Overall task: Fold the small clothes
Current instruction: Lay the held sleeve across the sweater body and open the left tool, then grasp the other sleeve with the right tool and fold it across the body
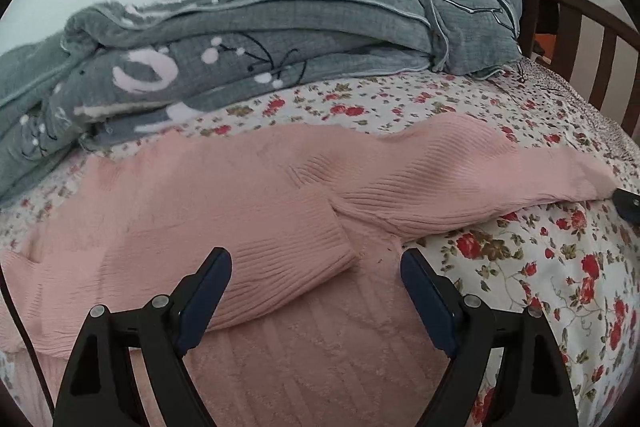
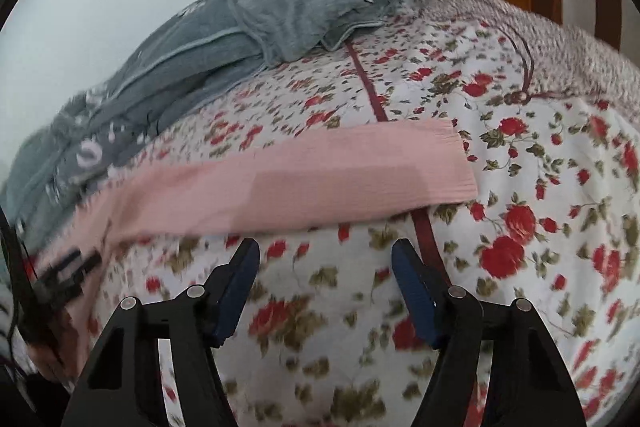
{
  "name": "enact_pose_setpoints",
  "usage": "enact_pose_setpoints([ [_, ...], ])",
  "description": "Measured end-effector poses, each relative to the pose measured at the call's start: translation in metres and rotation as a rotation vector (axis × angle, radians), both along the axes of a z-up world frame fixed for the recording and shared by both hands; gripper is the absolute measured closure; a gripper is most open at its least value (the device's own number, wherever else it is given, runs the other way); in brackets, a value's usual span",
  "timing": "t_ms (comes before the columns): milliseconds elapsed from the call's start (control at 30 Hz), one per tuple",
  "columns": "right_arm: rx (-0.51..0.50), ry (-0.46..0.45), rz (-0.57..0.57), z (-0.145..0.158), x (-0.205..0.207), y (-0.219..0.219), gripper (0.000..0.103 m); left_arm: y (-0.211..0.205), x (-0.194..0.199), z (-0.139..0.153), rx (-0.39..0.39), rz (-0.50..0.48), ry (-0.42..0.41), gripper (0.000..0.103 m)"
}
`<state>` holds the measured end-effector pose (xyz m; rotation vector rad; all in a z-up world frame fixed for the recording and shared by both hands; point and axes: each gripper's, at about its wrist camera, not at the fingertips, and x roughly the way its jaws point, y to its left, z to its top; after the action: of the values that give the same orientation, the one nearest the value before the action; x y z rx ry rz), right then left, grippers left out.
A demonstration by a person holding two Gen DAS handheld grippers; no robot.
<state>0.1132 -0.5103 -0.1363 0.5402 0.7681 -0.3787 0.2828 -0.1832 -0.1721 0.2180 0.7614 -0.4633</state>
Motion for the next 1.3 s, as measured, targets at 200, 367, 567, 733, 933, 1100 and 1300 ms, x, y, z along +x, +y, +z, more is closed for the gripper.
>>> enact_pose_setpoints([
  [200, 0.061, -0.011, -0.143, -0.003, 0.006, -0.024, 0.067, 0.013, 0.013, -0.003, -0.086, 0.015, 0.08, 0.017],
  [367, 0.044, 0.008, -0.191, -0.003, 0.017, -0.036, 0.094, 0.013, 0.012, -0.001, -0.09, 0.02, 0.071, 0.017],
  [567, -0.104, -0.014, -0.179, 0.045, 0.027, -0.009, 0.097, 0.029, 0.007, 0.016, -0.154, 0.074, 0.011, 0.017],
  [733, -0.278, -0.083, -0.091, 0.122, 0.045, 0.053, 0.097, 0.08, -0.002, 0.051, -0.268, 0.149, 0.002, 0.017],
  [933, -0.364, -0.223, 0.095, 0.182, 0.082, 0.163, 0.097, 0.192, -0.035, 0.07, -0.28, 0.266, -0.063, 0.017],
  [1100, -0.395, -0.285, 0.286, 0.192, 0.123, 0.269, 0.097, 0.299, -0.062, 0.066, -0.288, 0.414, -0.09, 0.017],
  [1300, -0.389, -0.296, 0.543, 0.175, 0.166, 0.405, 0.097, 0.406, -0.092, 0.046, -0.342, 0.59, -0.071, 0.017],
])
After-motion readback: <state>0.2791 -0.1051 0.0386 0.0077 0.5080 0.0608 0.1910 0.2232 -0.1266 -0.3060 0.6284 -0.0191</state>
